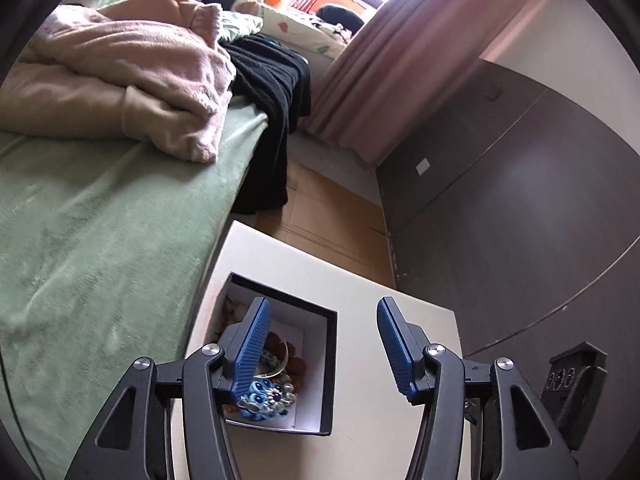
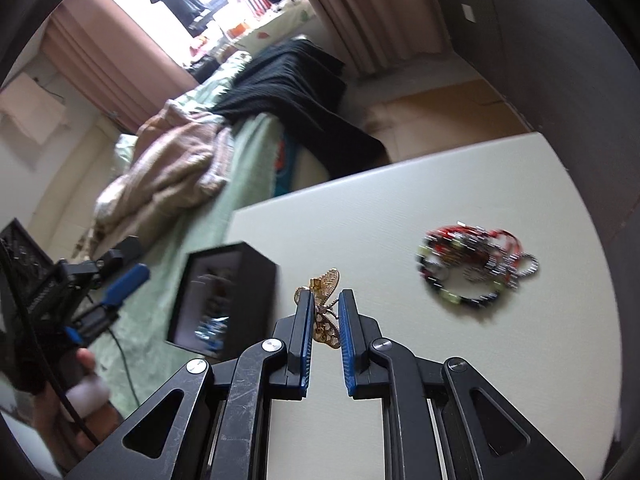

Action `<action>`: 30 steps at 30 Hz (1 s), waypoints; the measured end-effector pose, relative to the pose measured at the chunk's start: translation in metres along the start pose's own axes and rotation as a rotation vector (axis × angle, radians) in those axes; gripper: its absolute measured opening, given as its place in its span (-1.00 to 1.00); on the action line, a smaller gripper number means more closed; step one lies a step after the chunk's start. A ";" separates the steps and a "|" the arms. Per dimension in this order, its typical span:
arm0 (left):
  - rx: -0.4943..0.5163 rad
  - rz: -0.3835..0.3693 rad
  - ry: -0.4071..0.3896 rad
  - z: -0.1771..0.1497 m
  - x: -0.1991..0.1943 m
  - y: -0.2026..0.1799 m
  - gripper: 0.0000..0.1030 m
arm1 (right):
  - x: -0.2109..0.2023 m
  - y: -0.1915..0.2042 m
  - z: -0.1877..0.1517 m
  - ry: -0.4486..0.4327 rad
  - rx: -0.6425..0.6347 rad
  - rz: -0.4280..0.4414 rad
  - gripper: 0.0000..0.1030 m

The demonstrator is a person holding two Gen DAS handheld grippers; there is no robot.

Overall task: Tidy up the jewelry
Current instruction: 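Drop the silver bangle in the box with left while right places the butterfly brooch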

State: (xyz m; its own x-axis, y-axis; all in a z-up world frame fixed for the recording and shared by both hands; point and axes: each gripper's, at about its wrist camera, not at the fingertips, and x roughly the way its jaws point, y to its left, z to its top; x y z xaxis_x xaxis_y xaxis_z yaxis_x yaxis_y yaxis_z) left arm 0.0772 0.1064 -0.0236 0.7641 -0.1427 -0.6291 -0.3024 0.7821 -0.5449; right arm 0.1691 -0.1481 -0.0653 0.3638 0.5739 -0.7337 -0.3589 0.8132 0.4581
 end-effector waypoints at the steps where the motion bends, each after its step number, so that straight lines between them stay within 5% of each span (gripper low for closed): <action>1: -0.002 0.003 0.000 0.001 -0.001 0.001 0.10 | 0.001 0.005 0.001 -0.008 0.001 0.014 -0.72; 17: -0.039 0.082 -0.021 0.012 -0.009 0.026 0.10 | 0.045 0.079 0.012 -0.019 -0.041 0.259 -0.66; 19: -0.035 0.087 -0.021 0.012 -0.009 0.025 0.10 | 0.053 0.079 0.010 0.013 -0.027 0.242 -0.03; 20: -0.033 0.086 -0.020 0.011 -0.009 0.024 0.10 | 0.053 0.076 0.009 0.001 -0.017 0.227 0.07; 30: 0.033 0.068 0.010 -0.004 -0.005 0.000 0.10 | 0.018 0.041 0.004 -0.037 0.024 0.117 0.11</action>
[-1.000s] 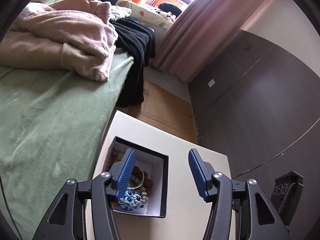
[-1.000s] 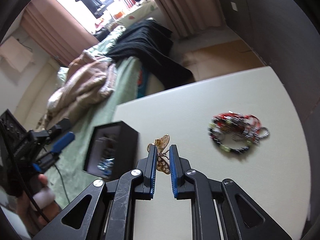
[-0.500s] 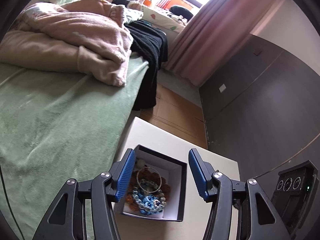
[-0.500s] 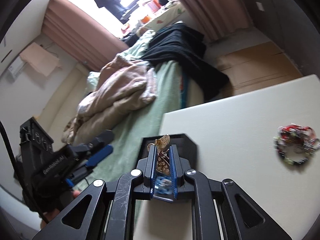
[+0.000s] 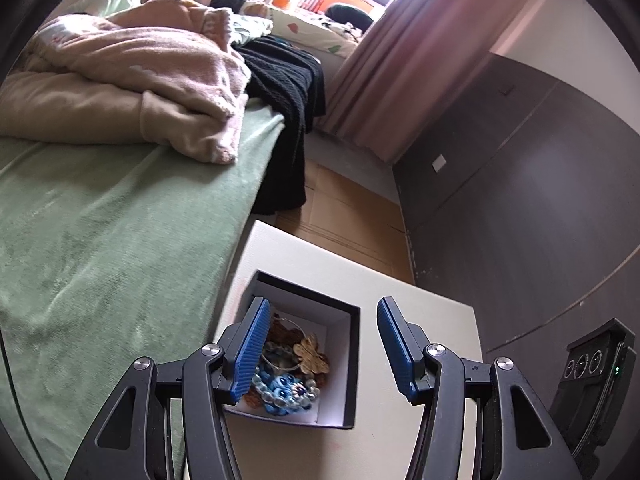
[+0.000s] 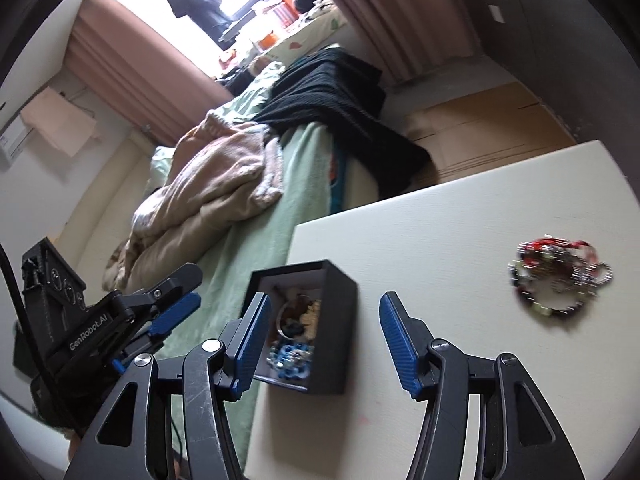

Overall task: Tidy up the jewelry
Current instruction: 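Drop the silver bangle in the box with left while right places the butterfly brooch, then move both grippers back toward the red string bracelets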

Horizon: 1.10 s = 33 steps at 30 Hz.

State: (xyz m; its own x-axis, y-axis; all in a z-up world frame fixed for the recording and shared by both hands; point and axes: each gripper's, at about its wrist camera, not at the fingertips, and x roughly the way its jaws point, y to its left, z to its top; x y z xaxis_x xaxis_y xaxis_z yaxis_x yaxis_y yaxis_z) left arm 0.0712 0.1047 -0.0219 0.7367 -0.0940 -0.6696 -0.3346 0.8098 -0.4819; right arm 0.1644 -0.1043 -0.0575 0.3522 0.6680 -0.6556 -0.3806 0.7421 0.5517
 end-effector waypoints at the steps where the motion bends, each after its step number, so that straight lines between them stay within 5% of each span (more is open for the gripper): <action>1: 0.009 -0.002 0.003 -0.001 0.000 -0.003 0.10 | -0.005 -0.003 0.000 -0.006 0.006 -0.009 0.11; 7: 0.084 -0.034 0.030 -0.005 0.007 -0.020 0.10 | -0.038 -0.027 0.007 -0.061 0.055 -0.058 0.14; 10: 0.110 -0.054 0.058 -0.005 0.013 -0.028 0.10 | -0.051 -0.038 0.012 -0.096 0.075 -0.091 0.55; 12: 0.146 -0.064 0.069 -0.006 0.016 -0.036 0.10 | -0.055 -0.044 0.014 -0.102 0.089 -0.111 0.63; 20: 0.247 -0.111 0.118 -0.021 0.040 -0.082 0.10 | -0.073 -0.078 0.008 -0.089 0.190 -0.246 0.63; 33: 0.407 -0.075 0.172 -0.057 0.087 -0.138 0.10 | -0.106 -0.146 -0.001 -0.117 0.372 -0.262 0.63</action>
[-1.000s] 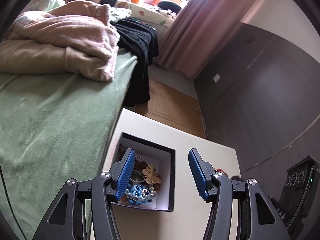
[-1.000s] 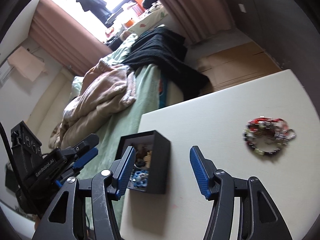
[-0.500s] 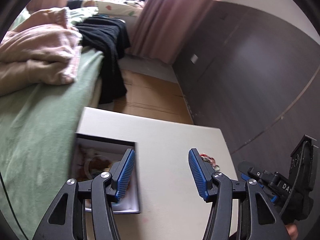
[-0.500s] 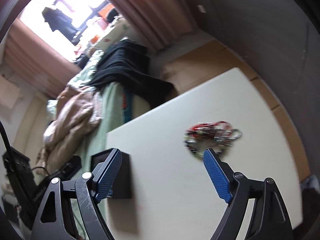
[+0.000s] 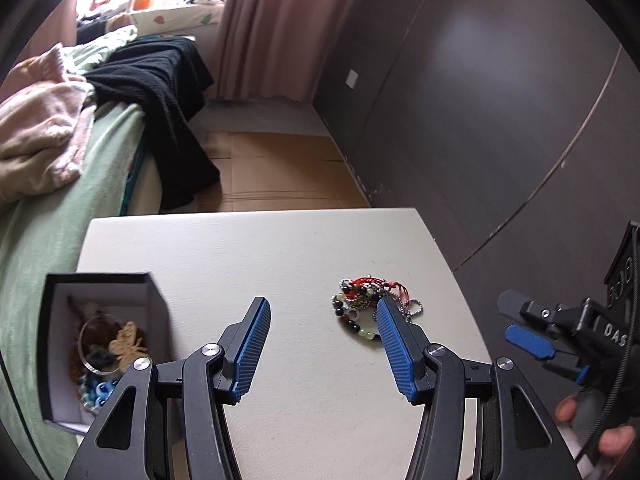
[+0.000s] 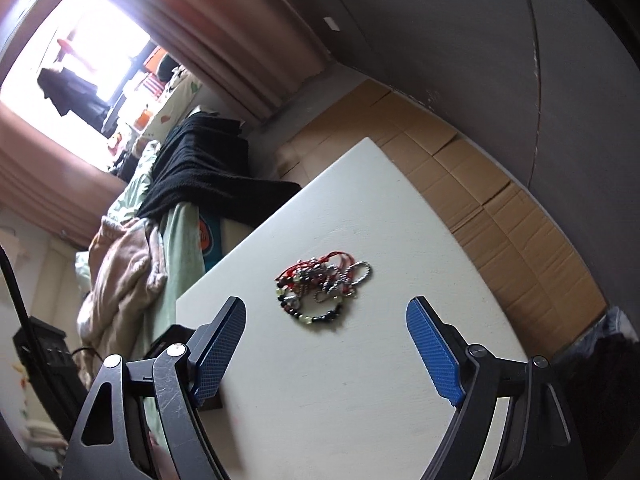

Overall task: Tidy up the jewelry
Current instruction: 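Move both grippers back toward the red string bracelets, then grasp the black bead bracelet with left while right closes on the red string bracelets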

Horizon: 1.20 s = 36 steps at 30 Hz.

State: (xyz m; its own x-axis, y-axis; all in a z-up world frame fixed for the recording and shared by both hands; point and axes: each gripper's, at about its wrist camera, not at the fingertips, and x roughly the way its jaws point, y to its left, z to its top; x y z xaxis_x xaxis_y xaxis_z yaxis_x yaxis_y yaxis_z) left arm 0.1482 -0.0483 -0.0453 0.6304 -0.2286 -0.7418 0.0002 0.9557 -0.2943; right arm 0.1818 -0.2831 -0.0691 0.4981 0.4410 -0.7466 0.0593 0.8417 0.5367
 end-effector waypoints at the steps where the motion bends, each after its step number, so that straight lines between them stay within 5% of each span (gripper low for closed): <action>1: 0.009 0.005 0.002 0.000 0.003 -0.002 0.10 | 0.000 -0.002 0.002 0.000 0.007 -0.008 0.63; 26: 0.112 0.097 0.108 -0.010 0.090 -0.029 -0.08 | 0.021 -0.032 0.032 0.070 0.106 -0.049 0.62; 30: 0.091 0.108 0.118 -0.013 0.094 -0.028 -0.84 | 0.023 -0.029 0.029 0.073 0.096 -0.062 0.62; 36: 0.052 0.057 0.110 -0.015 0.078 -0.019 -0.84 | 0.025 -0.023 0.027 0.079 0.066 -0.080 0.62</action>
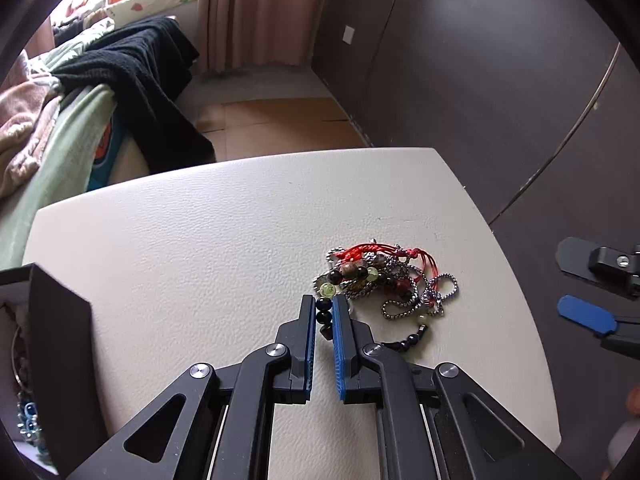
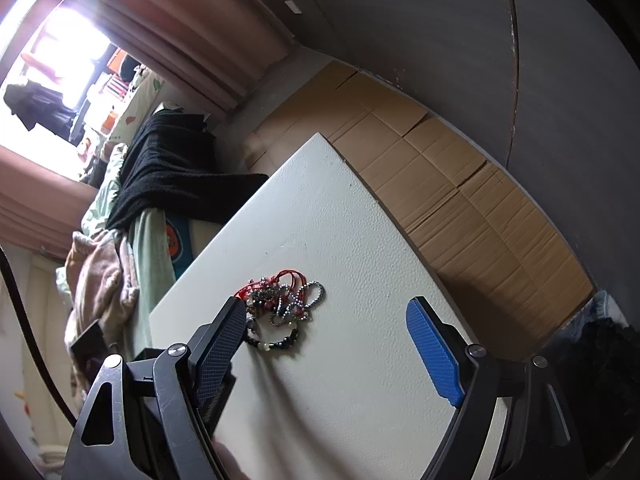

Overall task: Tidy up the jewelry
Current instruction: 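Grasp the black bead bracelet with left while right closes on the red string bracelets, then lift the black bead bracelet into the box with left while right lifts the silver chain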

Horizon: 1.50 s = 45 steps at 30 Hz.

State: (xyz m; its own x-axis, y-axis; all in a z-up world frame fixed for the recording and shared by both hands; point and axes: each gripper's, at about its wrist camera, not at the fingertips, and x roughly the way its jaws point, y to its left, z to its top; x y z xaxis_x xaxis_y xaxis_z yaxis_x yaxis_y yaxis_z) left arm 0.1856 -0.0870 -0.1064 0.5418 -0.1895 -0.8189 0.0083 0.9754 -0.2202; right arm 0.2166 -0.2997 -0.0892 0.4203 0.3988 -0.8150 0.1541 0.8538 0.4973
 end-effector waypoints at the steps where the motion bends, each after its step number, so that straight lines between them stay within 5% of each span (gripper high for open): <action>1: -0.008 -0.009 -0.005 0.000 -0.004 0.002 -0.84 | 0.000 0.001 0.000 -0.001 -0.002 -0.003 0.62; 12: -0.082 -0.104 -0.093 0.004 -0.056 0.025 -0.84 | 0.012 0.020 -0.005 0.010 -0.067 -0.009 0.61; 24: -0.186 -0.124 -0.149 0.012 -0.080 0.066 -0.84 | 0.049 0.039 -0.002 0.024 -0.114 0.031 0.18; 37: -0.252 -0.156 -0.161 0.014 -0.092 0.090 -0.84 | 0.086 0.073 -0.012 0.021 -0.257 -0.102 0.06; 41: -0.264 -0.160 -0.171 0.012 -0.098 0.094 -0.84 | 0.089 0.082 -0.016 0.003 -0.329 -0.194 -0.23; 43: -0.271 -0.163 -0.174 0.010 -0.101 0.096 -0.84 | 0.089 0.081 -0.017 0.032 -0.334 -0.165 -0.65; 45: -0.274 -0.165 -0.177 0.009 -0.105 0.097 -0.84 | 0.085 0.075 -0.017 0.050 -0.306 -0.146 -0.71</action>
State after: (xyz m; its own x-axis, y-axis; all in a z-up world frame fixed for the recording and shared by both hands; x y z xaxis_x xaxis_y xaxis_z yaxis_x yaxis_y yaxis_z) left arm 0.1371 0.0287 -0.0373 0.6894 -0.2963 -0.6610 -0.1047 0.8622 -0.4957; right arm 0.2489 -0.1965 -0.1261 0.3684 0.2742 -0.8883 -0.0687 0.9609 0.2681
